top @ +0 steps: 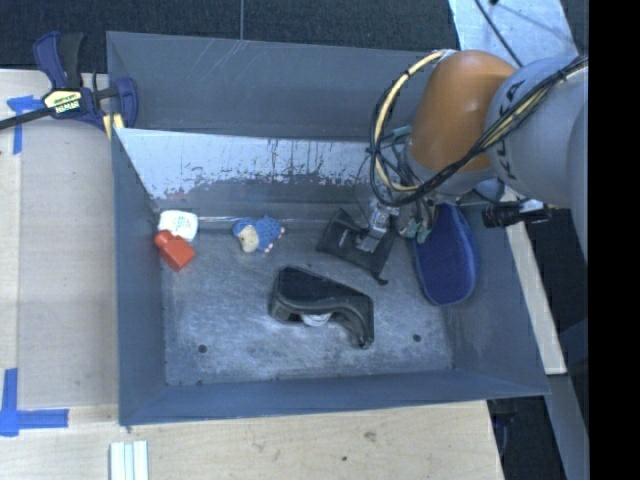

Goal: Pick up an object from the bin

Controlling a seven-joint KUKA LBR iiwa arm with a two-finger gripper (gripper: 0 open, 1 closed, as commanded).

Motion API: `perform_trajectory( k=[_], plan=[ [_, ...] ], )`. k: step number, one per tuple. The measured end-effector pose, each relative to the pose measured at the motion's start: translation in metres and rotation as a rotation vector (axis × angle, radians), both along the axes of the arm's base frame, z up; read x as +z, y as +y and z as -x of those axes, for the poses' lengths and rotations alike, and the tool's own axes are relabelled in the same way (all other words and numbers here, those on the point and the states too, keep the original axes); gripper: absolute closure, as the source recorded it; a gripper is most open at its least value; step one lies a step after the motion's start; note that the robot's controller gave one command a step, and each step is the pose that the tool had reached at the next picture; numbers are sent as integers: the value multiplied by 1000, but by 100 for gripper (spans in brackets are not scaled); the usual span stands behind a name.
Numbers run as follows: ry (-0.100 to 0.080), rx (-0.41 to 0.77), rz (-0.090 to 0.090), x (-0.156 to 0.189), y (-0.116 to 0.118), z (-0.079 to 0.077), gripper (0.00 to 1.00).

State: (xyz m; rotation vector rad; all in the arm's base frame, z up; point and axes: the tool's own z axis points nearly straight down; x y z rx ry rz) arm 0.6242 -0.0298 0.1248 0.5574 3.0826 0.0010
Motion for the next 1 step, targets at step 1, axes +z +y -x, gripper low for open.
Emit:
perform_trajectory(
  k=[1],
  plan=[
    [-2, 3, 0, 57, -1, -2, 100]
  ],
)
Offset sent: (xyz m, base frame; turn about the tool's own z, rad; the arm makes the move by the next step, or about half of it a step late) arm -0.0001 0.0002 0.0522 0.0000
